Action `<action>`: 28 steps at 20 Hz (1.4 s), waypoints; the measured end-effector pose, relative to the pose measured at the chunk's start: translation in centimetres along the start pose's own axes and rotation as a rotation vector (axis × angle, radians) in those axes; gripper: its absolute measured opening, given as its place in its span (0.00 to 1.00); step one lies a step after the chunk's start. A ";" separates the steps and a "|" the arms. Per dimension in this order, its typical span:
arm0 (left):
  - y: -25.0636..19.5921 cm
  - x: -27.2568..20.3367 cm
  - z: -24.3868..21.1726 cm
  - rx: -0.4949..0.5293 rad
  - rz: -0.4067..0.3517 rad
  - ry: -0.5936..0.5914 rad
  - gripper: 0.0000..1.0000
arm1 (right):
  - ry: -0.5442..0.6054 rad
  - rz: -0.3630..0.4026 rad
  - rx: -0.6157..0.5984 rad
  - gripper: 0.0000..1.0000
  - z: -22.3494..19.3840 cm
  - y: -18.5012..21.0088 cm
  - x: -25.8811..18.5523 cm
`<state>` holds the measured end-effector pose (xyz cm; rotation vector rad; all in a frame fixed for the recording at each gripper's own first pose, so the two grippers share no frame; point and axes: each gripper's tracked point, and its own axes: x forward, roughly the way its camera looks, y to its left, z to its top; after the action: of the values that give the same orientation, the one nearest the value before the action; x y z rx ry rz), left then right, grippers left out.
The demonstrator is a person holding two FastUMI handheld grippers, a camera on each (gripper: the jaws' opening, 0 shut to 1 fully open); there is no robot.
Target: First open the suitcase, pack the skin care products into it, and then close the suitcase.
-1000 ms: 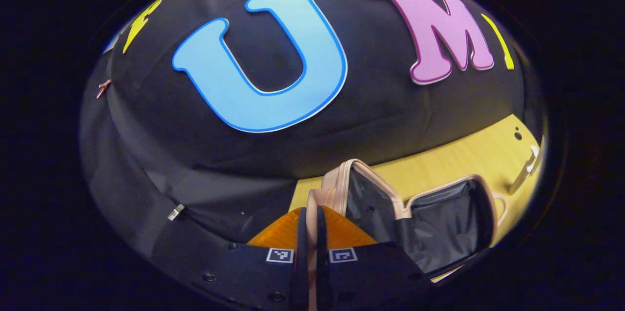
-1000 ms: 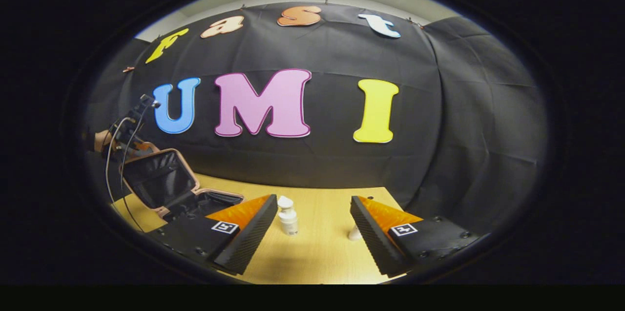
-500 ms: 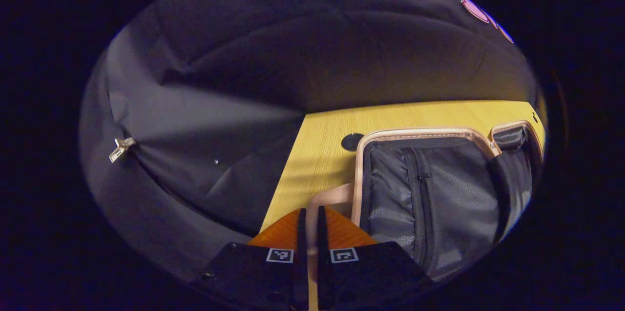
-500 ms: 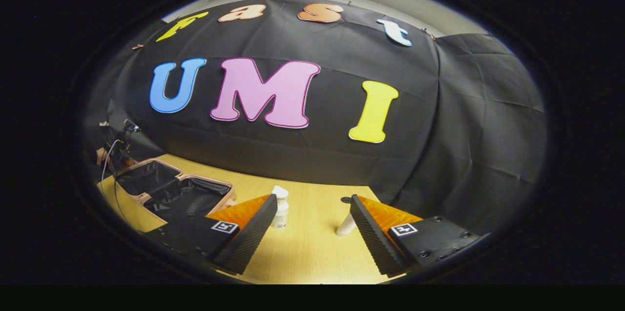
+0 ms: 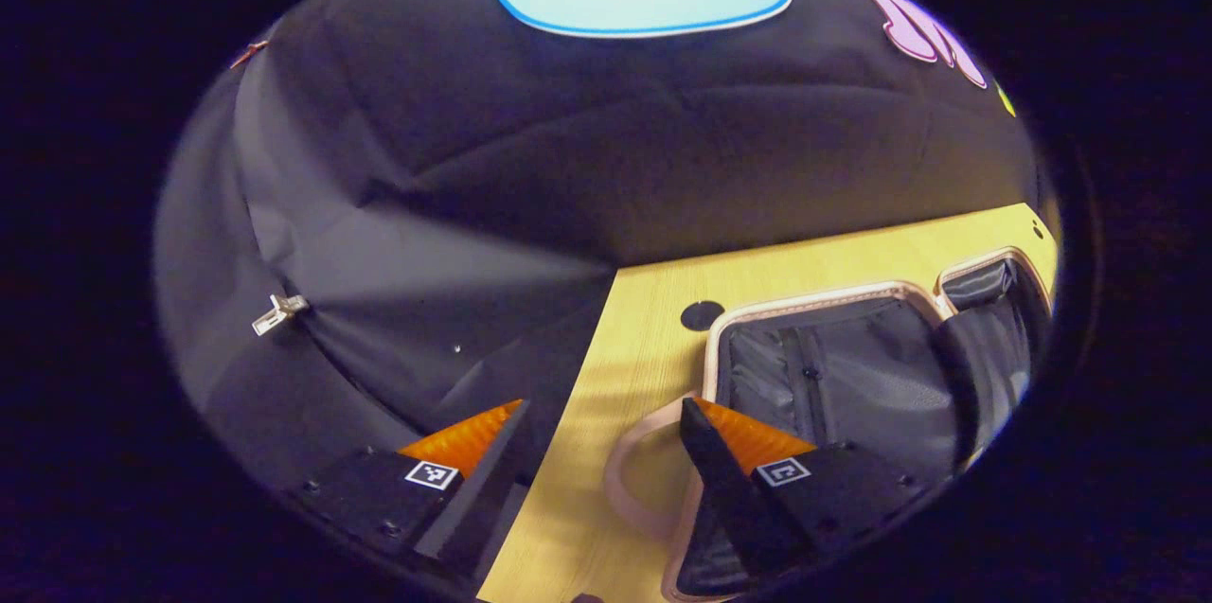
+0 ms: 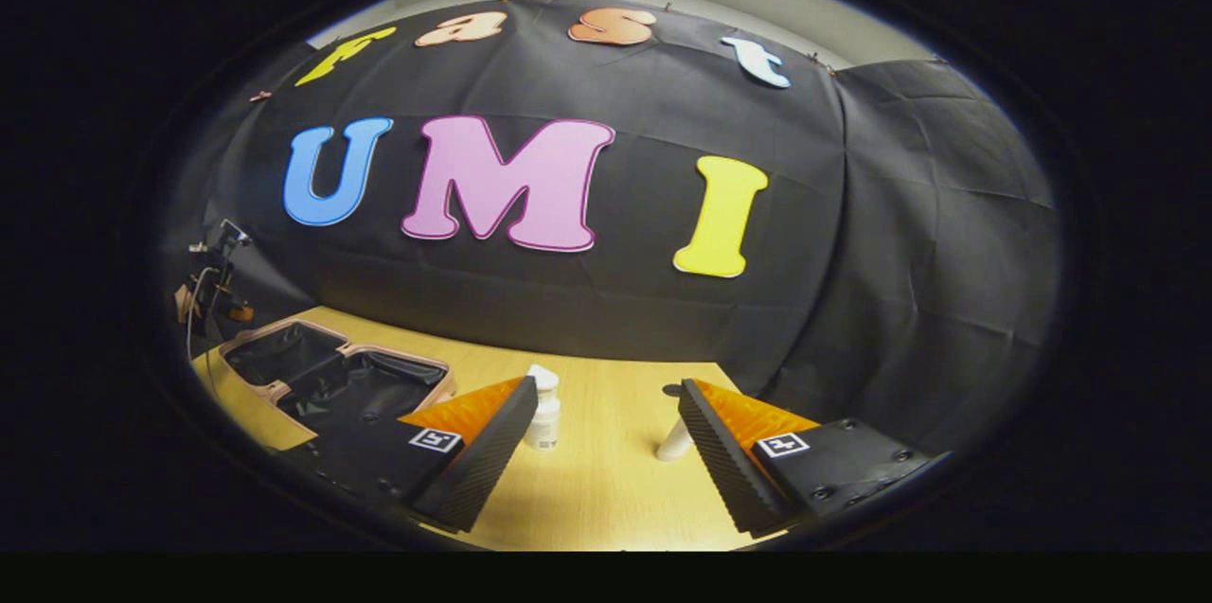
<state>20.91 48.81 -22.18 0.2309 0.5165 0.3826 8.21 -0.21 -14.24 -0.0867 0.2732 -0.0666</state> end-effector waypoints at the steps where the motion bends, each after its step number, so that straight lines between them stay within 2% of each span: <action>1: -0.8 -1.7 1.9 -0.022 -0.010 -0.051 0.98 | -0.003 -0.001 0.005 0.94 0.0 -0.3 0.1; 2: -2.2 -3.7 3.9 -0.047 -0.025 -0.108 0.98 | -0.009 -0.002 0.006 0.96 0.0 -0.6 0.3; 3: -3.9 -5.5 5.8 -0.082 -0.052 -0.167 0.98 | -0.011 -0.003 0.004 0.94 -0.1 -0.9 0.5; 6: -12.9 -12.1 9.6 -0.173 -0.232 -0.283 0.98 | -0.027 0.000 0.007 0.96 -0.5 -1.7 1.1; 9: -21.1 -17.2 11.3 -0.204 -0.367 -0.358 0.98 | -0.025 -0.018 0.005 0.96 -1.7 -2.8 1.9; 12: -30.8 -20.7 10.8 -0.232 -0.546 -0.329 0.98 | 0.010 -0.041 0.044 0.96 -3.3 -4.1 2.6; 14: -36.1 -22.7 9.4 -0.235 -0.624 -0.294 0.98 | 0.025 -0.052 0.074 0.97 -4.2 -5.1 2.9; 17: -43.0 -24.0 6.9 -0.182 -0.650 -0.279 0.98 | 0.035 -0.066 0.075 0.94 -5.5 -6.8 3.4; 20: -49.3 -24.6 5.8 -0.170 -0.700 -0.256 0.99 | 0.037 -0.079 0.067 0.97 -6.5 -8.4 3.8; 21: -51.0 -24.8 5.3 -0.171 -0.710 -0.254 1.00 | 0.042 -0.078 0.065 0.94 -6.9 -8.8 3.9; 25: -57.5 -24.5 4.2 -0.132 -0.752 -0.245 0.99 | 0.069 -0.088 0.087 0.97 -8.9 -10.3 4.9; 28: -61.6 -22.6 3.7 -0.142 -0.762 -0.215 0.99 | 0.102 -0.093 0.128 0.97 -10.2 -10.8 5.1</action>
<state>22.91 -16.57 -28.23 -0.0709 0.3299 -0.3459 9.79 -12.15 -24.36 0.0316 0.3657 -0.1805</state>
